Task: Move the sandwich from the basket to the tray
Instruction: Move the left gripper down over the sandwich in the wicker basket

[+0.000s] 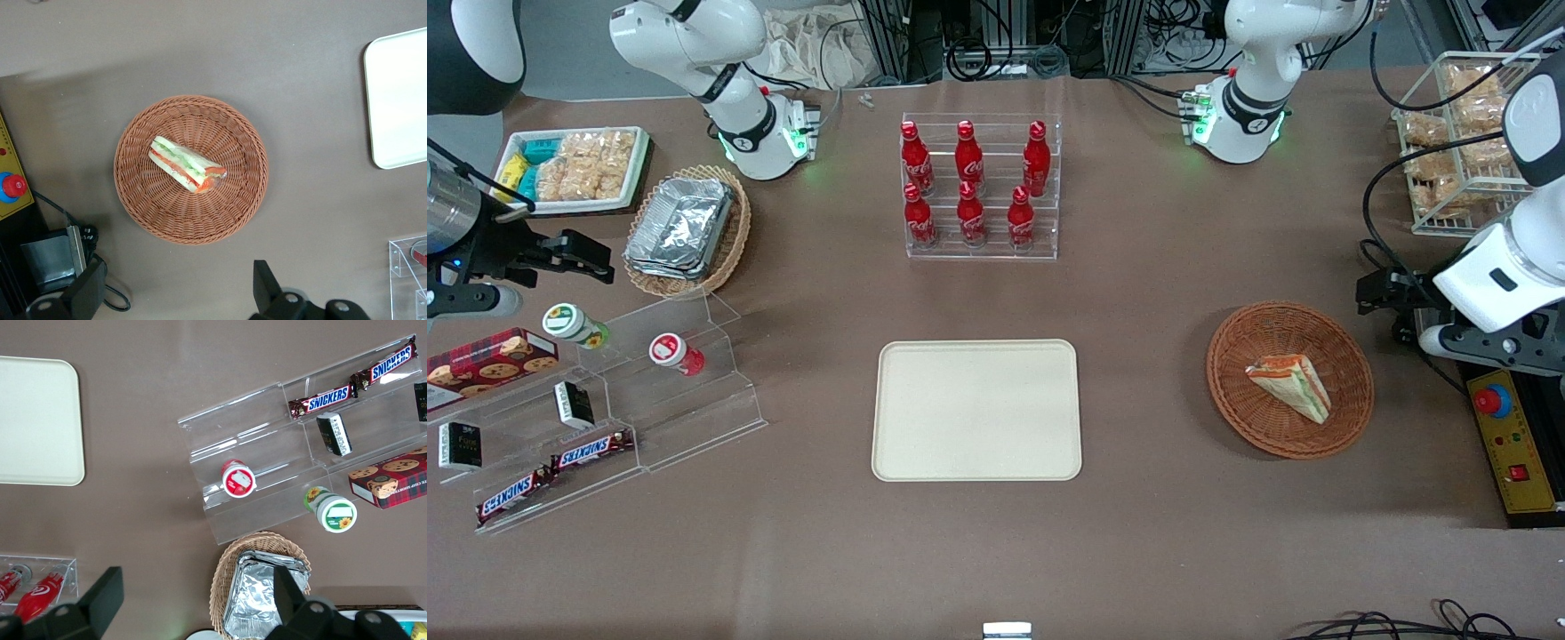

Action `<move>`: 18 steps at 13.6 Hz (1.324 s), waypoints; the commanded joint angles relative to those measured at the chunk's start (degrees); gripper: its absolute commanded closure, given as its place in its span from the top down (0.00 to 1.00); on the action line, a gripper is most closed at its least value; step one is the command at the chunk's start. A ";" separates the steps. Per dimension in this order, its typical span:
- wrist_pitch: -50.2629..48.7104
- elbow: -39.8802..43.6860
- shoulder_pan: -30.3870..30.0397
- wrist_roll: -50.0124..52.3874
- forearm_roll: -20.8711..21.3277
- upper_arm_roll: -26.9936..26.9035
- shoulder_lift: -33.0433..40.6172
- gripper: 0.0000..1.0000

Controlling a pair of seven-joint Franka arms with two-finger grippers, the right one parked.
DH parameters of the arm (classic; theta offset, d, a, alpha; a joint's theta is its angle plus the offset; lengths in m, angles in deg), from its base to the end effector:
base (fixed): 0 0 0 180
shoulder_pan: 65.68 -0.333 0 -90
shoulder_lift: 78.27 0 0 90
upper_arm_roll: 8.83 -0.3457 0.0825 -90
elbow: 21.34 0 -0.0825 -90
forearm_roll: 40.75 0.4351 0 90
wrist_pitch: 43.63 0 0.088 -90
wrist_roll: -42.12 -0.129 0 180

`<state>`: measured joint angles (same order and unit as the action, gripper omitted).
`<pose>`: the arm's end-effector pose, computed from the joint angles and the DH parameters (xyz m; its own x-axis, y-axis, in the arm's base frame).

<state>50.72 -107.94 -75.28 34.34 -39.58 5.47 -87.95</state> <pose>0.6623 -0.0400 0.5656 0.9762 -0.2154 -0.0253 -0.2148 -0.9763 0.0249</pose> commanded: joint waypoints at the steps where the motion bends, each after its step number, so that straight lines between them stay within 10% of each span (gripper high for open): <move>1: -1.54 1.70 -0.33 -0.40 -0.81 -0.05 -0.86 1.00; 18: 31.33 -23.96 -0.51 60.75 10.16 -0.49 -8.76 1.00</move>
<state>80.80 -131.10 -75.58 89.18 -31.57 4.74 -95.47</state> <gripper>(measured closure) 0.000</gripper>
